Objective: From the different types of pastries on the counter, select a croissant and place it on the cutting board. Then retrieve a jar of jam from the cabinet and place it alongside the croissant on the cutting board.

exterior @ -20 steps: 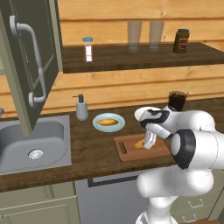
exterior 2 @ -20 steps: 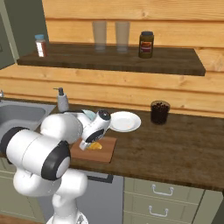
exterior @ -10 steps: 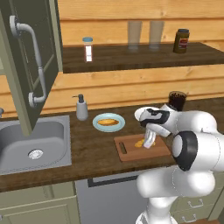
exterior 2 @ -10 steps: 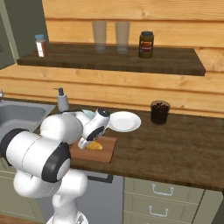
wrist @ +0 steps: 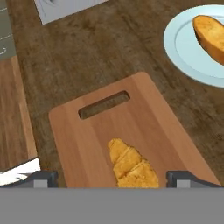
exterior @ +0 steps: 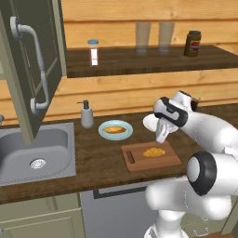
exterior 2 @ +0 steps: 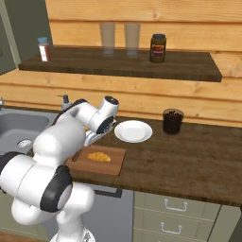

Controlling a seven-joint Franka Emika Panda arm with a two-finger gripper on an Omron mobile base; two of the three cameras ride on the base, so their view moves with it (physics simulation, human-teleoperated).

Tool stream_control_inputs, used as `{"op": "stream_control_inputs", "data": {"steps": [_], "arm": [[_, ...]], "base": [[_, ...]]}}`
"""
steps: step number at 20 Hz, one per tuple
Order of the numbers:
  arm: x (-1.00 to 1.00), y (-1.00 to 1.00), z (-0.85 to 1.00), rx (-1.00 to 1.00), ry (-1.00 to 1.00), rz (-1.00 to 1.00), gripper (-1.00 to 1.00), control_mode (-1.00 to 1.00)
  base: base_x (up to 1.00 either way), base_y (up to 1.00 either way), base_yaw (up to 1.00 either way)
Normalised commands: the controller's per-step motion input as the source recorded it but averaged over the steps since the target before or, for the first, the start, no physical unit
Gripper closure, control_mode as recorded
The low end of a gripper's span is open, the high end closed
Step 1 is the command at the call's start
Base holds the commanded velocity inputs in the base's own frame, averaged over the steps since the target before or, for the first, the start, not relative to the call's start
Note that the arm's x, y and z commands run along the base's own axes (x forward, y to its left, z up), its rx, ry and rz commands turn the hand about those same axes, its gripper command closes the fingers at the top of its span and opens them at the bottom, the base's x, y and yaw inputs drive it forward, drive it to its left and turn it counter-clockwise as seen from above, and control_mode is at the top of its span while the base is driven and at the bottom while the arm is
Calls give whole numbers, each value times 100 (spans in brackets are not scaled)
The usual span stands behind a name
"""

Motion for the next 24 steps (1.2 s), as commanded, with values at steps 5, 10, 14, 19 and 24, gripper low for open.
{"op": "stream_control_inputs", "data": {"steps": [5,10,14,19,24], "arm": [[-28,0,2,0,-2,-1,-100,-100],[-98,7,46,1,-3,-15,-100,-100],[-100,24,66,1,0,-26,-100,-100],[-34,6,4,1,-1,-9,-100,-100],[-55,38,1,-6,-4,-59,-100,-100]], "base": [[0,0,0],[0,0,0],[0,0,0],[0,0,0],[0,0,0]]}}
